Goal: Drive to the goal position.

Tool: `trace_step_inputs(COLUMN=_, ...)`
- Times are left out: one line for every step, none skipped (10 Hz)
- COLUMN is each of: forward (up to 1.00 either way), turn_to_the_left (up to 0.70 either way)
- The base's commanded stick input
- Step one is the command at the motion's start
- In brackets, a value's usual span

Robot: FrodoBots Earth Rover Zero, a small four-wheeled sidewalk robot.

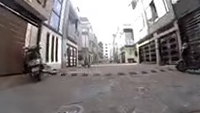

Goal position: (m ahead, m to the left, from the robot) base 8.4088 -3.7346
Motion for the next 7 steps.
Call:
trace_step_inputs(forward=1.0, turn_to_the_left=-0.34)
trace_step_inputs(forward=1.0, turn_to_the_left=-0.34)
trace_step_inputs(forward=1.0, turn_to_the_left=-0.34)
trace_step_inputs(forward=1.0, turn_to_the_left=-0.34)
trace_step_inputs(forward=1.0, turn_to_the_left=-0.11)
trace_step_inputs(forward=1.0, turn_to_the_left=0.06)
trace_step_inputs(forward=1.0, turn_to_the_left=0.06)
